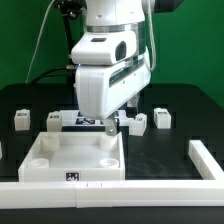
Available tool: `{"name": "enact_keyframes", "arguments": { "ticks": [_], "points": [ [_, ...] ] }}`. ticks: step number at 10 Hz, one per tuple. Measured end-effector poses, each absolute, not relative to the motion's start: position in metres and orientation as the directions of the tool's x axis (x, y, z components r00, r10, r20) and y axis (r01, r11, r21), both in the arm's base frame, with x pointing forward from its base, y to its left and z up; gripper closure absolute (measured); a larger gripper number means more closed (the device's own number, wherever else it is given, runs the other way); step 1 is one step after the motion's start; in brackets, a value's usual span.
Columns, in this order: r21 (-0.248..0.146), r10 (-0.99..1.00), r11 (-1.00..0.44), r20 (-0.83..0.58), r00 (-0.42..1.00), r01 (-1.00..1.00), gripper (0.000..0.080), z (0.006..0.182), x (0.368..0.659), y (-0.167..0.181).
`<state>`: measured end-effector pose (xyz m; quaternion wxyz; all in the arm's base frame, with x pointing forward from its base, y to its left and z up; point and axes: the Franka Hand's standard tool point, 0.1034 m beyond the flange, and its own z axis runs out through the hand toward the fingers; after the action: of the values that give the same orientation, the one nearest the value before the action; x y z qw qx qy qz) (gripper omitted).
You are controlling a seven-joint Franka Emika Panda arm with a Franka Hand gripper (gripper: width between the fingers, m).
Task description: Assemble one leg
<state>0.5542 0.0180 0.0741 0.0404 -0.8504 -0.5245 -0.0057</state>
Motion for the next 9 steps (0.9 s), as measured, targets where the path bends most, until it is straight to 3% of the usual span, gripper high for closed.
{"name": "enact_keyframes", "arguments": {
  "ticks": [5, 9],
  "points": [
    [-0.068, 0.992, -0.117, 0.032, 0.119, 0.991, 0.0150, 0.064, 0.536, 0.003],
    [-0.074, 0.991, -0.127, 0.029, 0.129, 0.989, 0.0150, 0.062, 0.533, -0.001]
  ]
}}
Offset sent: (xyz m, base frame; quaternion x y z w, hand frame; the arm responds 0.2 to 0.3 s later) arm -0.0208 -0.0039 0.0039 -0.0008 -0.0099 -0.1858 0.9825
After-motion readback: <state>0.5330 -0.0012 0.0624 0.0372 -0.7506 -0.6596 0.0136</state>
